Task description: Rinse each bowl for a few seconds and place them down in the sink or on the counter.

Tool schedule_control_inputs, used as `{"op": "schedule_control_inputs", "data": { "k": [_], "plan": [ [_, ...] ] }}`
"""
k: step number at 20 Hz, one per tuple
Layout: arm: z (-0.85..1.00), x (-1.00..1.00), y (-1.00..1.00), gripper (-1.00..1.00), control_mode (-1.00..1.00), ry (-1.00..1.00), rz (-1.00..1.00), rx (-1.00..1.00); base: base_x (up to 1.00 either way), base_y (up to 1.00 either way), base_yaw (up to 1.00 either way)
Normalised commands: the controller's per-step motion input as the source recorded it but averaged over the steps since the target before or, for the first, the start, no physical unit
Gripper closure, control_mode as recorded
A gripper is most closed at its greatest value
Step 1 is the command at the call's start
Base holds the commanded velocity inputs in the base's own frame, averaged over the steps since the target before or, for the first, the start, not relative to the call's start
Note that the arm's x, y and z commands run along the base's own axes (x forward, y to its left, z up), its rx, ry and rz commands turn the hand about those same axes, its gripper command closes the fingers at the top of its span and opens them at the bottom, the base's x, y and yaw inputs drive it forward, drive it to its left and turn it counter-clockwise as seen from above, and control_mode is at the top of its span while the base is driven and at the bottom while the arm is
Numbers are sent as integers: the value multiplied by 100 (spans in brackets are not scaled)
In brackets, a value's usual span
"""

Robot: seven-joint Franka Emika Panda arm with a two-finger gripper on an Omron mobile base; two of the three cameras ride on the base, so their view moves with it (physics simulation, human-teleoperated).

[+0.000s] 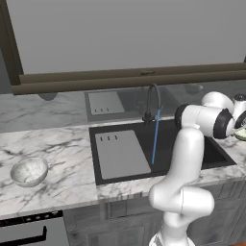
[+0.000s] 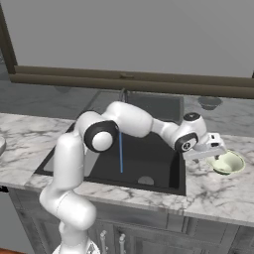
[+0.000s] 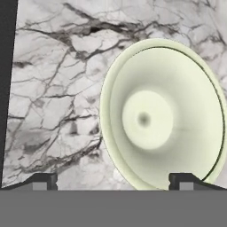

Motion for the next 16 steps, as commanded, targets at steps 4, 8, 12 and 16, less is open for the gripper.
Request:
{"op": "schedule_control_inputs", "data": {
  "k": [4,8,12,16],
  "plan": [
    [-13,5,-4,-100,-100,0,6,1,0,0,0],
    [-20,0,0,-100,-100,0,6,2,0,0,0],
    [-15,4,-10,-100,-100,0,6,2,0,0,0],
    [-13,3,-10,-100,-100,0,6,2,0,0,0]
  ]
}}
